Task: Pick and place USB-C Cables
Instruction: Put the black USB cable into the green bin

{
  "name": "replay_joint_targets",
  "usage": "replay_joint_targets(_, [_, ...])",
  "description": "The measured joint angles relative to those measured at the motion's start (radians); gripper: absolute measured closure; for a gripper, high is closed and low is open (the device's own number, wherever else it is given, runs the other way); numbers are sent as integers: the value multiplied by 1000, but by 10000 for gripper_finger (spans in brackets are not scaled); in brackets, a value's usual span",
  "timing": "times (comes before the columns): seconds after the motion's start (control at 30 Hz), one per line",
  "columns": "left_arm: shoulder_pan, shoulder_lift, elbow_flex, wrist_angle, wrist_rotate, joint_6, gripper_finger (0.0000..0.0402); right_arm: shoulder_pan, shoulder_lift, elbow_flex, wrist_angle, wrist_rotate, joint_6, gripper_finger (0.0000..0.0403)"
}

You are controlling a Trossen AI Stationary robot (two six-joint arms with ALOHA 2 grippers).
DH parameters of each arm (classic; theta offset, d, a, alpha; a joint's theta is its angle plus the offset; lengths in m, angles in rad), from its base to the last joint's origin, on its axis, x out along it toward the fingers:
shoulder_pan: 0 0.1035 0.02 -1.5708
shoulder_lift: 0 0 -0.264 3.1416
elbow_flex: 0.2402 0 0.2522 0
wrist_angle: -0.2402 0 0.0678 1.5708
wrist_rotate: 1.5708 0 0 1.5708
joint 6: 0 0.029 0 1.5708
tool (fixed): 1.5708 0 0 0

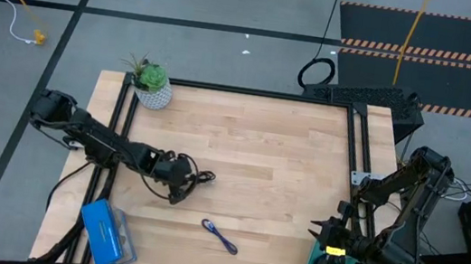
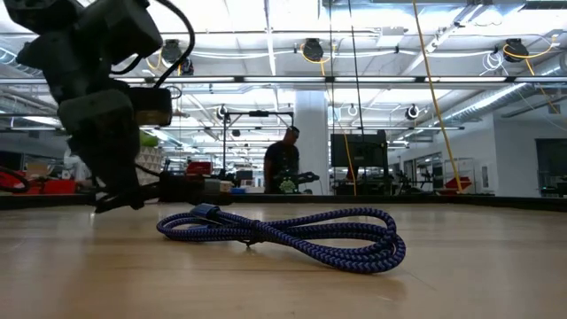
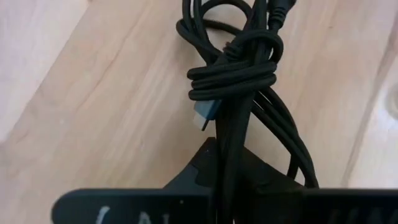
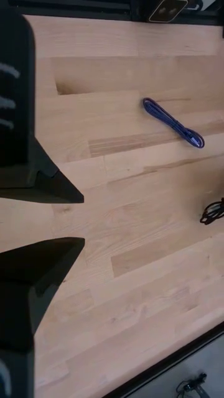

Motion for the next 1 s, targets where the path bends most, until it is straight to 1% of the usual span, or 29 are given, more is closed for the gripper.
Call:
replay_joint_targets(0.17, [2,0,45,5,2,40,377,0,0,0,0,0,0,315])
replay_joint_targets(0.37, [-2,0,133,4,0,108,388,0,0,0,0,0,0,315])
replay_joint_targets(0.47, [-14,0,184,5,-6,142,387,0,0,0,0,0,0,315])
replay_joint_targets(0.6, [-44,0,246,3,-22,180,379,0,0,0,0,0,-14,315])
replay_joint_targets(0.77, [-91,-1,317,1,-37,220,378,0,0,0,1,0,-14,315])
replay_joint_targets(1.0, [-166,-1,401,0,-82,259,377,0,0,0,10,0,-14,314])
